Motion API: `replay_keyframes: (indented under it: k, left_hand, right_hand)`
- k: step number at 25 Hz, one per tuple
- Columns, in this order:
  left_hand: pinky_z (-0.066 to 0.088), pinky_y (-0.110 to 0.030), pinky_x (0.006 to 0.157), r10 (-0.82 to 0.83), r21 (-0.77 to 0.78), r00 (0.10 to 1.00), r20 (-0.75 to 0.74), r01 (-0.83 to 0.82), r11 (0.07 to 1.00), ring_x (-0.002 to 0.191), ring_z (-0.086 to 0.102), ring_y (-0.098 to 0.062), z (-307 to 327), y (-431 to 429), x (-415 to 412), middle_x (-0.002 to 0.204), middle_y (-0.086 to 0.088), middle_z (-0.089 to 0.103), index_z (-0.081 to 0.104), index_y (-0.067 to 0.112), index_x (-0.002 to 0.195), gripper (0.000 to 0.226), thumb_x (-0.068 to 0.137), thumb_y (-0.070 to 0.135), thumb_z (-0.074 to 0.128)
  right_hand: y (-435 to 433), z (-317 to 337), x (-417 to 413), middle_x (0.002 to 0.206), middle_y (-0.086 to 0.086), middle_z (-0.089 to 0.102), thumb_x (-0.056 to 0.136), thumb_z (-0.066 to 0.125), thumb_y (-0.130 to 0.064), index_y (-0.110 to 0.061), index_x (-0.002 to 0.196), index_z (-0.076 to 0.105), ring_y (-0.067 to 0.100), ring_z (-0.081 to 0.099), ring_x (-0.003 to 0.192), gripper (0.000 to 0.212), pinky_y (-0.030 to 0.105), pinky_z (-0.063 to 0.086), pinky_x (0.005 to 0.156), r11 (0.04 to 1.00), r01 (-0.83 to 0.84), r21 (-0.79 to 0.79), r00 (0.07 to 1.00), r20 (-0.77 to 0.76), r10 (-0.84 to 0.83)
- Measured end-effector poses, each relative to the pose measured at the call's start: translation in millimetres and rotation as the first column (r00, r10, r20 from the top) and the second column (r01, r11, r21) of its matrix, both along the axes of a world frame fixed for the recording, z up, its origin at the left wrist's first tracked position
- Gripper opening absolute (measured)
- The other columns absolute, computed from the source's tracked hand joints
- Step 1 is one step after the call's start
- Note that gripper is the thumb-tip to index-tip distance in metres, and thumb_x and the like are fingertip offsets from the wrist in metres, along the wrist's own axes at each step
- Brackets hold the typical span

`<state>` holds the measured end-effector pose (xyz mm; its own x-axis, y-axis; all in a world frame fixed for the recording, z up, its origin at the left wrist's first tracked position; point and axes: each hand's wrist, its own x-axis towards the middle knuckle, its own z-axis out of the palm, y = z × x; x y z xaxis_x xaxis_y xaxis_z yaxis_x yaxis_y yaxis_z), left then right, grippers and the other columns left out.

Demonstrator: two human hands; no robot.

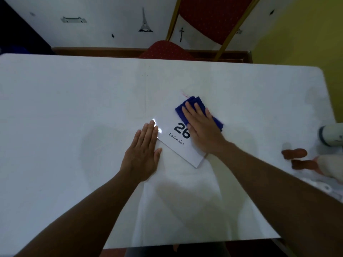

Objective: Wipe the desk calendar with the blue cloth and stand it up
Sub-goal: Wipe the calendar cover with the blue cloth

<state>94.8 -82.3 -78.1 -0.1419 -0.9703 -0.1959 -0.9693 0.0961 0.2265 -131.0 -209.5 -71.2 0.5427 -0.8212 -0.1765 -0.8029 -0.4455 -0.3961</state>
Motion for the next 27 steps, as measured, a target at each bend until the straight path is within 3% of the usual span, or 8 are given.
replay_keyframes:
  k: [3, 7, 10, 14, 18, 22, 24, 27]
  left_hand:
    - [0.015, -0.046, 0.127, 0.006, 0.013, 1.000, -0.013, -0.006, 1.000, 0.157, -0.004, -0.027, 0, 0, 0, 0.169, -0.013, -0.005, 0.000, 0.007, 0.159, 0.068, 0.104, 0.044, 0.012]
    - [0.011, -0.045, 0.128, 0.007, 0.035, 1.000, -0.003, -0.007, 0.999, 0.156, -0.011, -0.025, -1, 0, -1, 0.168, -0.012, -0.013, -0.008, 0.010, 0.158, 0.068, 0.103, 0.047, 0.005]
    - [0.010, -0.044, 0.128, 0.007, 0.026, 1.000, -0.004, -0.007, 1.000, 0.156, -0.012, -0.024, -1, -1, 1, 0.168, -0.011, -0.013, -0.009, 0.010, 0.158, 0.069, 0.102, 0.047, 0.006]
    - [0.012, -0.045, 0.128, -0.003, 0.012, 1.000, -0.009, 0.003, 1.000, 0.157, -0.006, -0.027, 0, -1, 0, 0.169, -0.013, -0.007, -0.002, 0.006, 0.159, 0.069, 0.103, 0.045, 0.011]
    - [0.008, -0.044, 0.128, -0.015, 0.074, 0.999, 0.039, 0.012, 0.997, 0.156, -0.011, -0.027, 3, -4, 1, 0.168, -0.013, -0.014, -0.009, 0.007, 0.158, 0.070, 0.101, 0.046, 0.007]
    - [0.005, -0.046, 0.128, -0.007, 0.110, 0.999, 0.051, 0.002, 0.994, 0.156, -0.006, -0.032, 16, -8, -8, 0.168, -0.020, -0.007, -0.002, 0.002, 0.158, 0.067, 0.104, 0.038, 0.017]
    - [0.006, -0.049, 0.127, 0.029, 0.063, 0.999, 0.045, -0.032, 0.997, 0.156, 0.004, -0.037, 27, -10, -15, 0.167, -0.025, 0.005, 0.012, -0.002, 0.157, 0.063, 0.105, 0.032, 0.019]
    - [0.011, -0.048, 0.127, -0.003, 0.014, 0.999, -0.049, 0.004, 1.000, 0.156, 0.011, -0.034, 37, -18, -27, 0.168, -0.020, 0.011, 0.016, 0.004, 0.158, 0.058, 0.105, 0.025, 0.025]
  right_hand:
    - [52, -5, 7, 0.170, -0.001, 0.019, 0.106, 0.038, -0.024, -0.018, 0.162, 0.023, 0.020, 0.010, 0.158, 0.058, 0.048, 0.011, 0.127, 0.995, -0.056, -0.079, 0.998, 0.009, 0.056]
    - [81, 0, -15, 0.172, -0.004, 0.013, 0.108, 0.032, -0.030, -0.021, 0.163, 0.014, 0.014, 0.002, 0.158, 0.058, 0.045, 0.008, 0.128, 0.937, -0.347, -0.040, 0.938, -0.033, 0.345]
    - [56, 9, -35, 0.171, -0.003, 0.016, 0.107, 0.041, -0.024, -0.021, 0.162, 0.023, 0.014, 0.004, 0.158, 0.058, 0.041, 0.004, 0.129, 0.865, -0.502, -0.002, 0.865, -0.017, 0.502]
    - [15, 15, -32, 0.171, -0.007, 0.014, 0.106, 0.046, -0.017, -0.022, 0.162, 0.023, 0.011, 0.001, 0.158, 0.060, 0.045, 0.004, 0.128, 0.946, -0.314, 0.078, 0.949, 0.042, 0.312]
    - [24, 14, -8, 0.171, -0.005, 0.015, 0.103, 0.047, -0.014, -0.020, 0.161, 0.025, 0.017, 0.003, 0.158, 0.063, 0.049, 0.006, 0.127, 0.989, -0.133, 0.060, 0.990, 0.065, 0.129]
    - [67, 18, -16, 0.170, -0.003, 0.019, 0.101, 0.050, -0.013, -0.020, 0.160, 0.029, 0.014, 0.005, 0.158, 0.062, 0.040, 0.001, 0.129, 0.930, -0.367, 0.024, 0.925, 0.114, 0.363]
    - [79, 21, -26, 0.168, 0.001, 0.026, 0.097, 0.054, -0.007, -0.016, 0.156, 0.038, 0.015, 0.016, 0.157, 0.062, 0.036, 0.010, 0.128, 0.951, -0.307, 0.035, 0.930, 0.225, 0.292]
    - [82, 25, -41, 0.148, 0.010, 0.052, 0.090, 0.062, -0.007, -0.007, 0.143, 0.053, 0.025, 0.048, 0.138, 0.054, 0.044, 0.039, 0.116, 0.994, 0.064, -0.092, 0.971, 0.237, -0.040]
